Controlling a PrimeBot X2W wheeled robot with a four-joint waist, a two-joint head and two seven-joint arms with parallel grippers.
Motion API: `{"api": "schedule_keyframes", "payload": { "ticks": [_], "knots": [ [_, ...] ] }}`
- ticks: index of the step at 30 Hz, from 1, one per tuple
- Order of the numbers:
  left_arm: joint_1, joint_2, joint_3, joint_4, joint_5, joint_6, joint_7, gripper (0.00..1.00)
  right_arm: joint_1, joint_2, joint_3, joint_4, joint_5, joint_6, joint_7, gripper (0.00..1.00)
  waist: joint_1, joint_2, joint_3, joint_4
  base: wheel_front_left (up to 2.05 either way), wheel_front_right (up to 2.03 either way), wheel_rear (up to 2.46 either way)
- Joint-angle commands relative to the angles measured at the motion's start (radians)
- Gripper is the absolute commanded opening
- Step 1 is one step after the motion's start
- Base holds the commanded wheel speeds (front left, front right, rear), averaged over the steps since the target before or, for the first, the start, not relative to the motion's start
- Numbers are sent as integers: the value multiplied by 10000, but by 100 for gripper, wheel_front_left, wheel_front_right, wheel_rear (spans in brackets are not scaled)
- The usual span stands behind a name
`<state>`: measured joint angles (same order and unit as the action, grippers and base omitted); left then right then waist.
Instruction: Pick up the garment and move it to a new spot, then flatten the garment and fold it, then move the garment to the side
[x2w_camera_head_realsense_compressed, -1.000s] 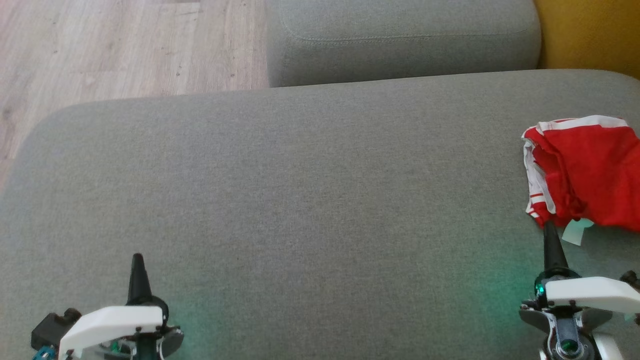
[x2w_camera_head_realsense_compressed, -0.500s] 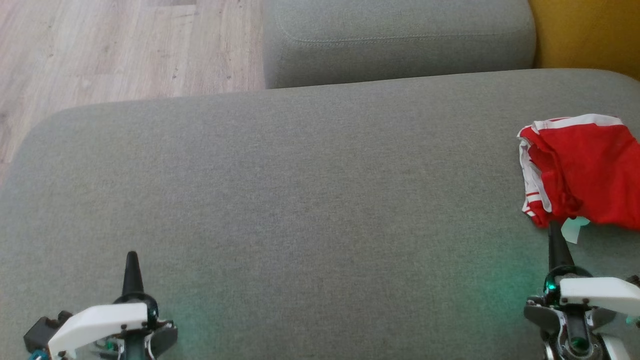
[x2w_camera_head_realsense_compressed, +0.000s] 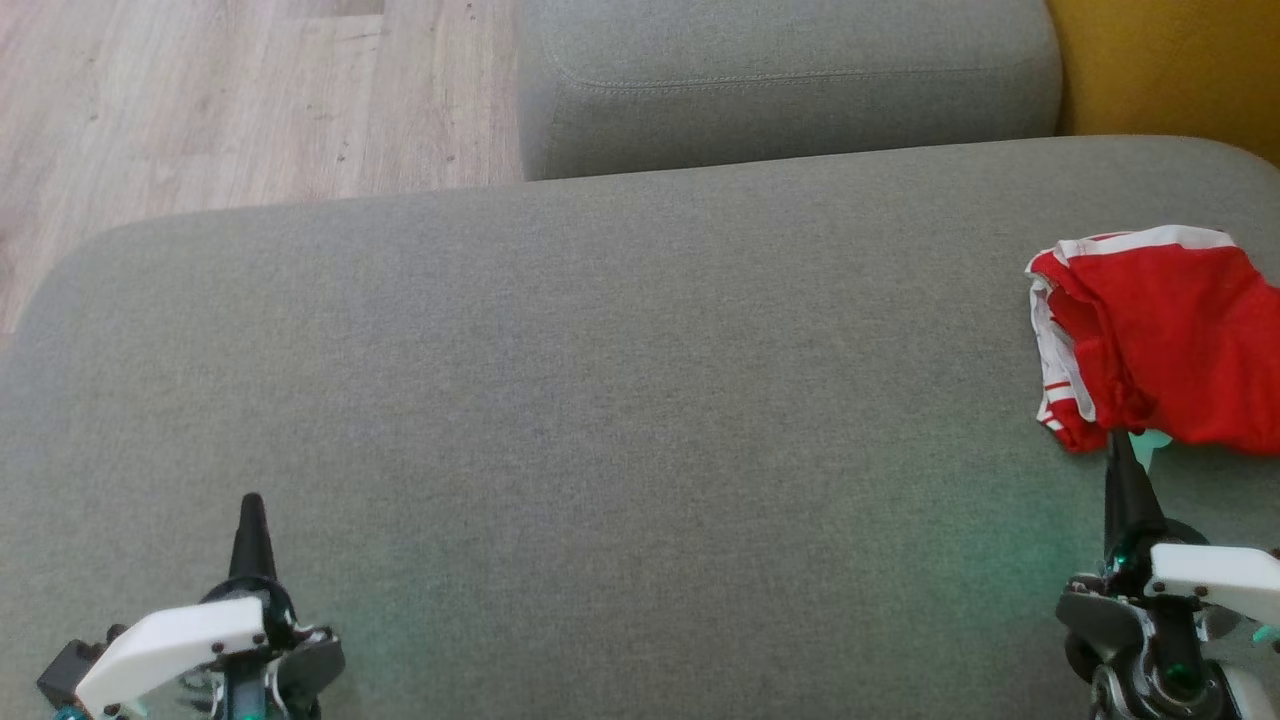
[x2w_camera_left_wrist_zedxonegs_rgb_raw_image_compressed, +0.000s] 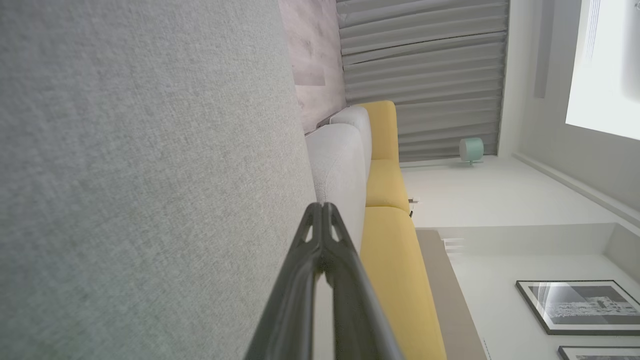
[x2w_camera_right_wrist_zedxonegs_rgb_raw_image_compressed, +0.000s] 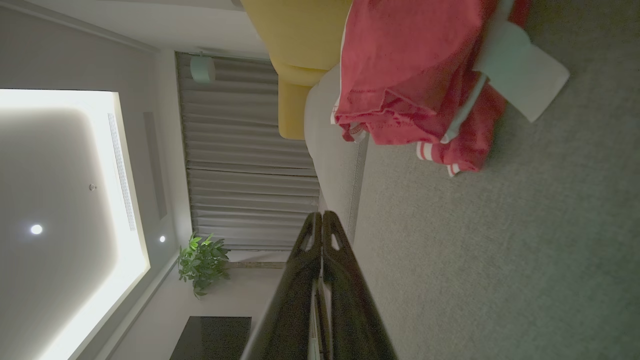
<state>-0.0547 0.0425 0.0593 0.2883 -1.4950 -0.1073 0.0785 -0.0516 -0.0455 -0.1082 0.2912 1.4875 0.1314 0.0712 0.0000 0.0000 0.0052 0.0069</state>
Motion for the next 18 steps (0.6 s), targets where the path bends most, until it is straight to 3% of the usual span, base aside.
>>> {"api": "schedule_keyframes", "payload": {
  "ticks": [1,10,18],
  "knots": [
    [-504,72,368,-365,-266,-135,98,0,-507,-110,136,-420,317,-7,105,0,0,0,-3,-9,0,0,0],
    [-534,77,542,-428,-1138,-234,345,0,-555,-109,23,-468,1276,-7,356,0,0,0,-21,-69,0,0,0],
    [-534,77,542,-428,-1139,-234,345,0,-556,-102,13,-467,1268,-7,364,0,0,0,-21,-69,0,0,0]
  ]
}}
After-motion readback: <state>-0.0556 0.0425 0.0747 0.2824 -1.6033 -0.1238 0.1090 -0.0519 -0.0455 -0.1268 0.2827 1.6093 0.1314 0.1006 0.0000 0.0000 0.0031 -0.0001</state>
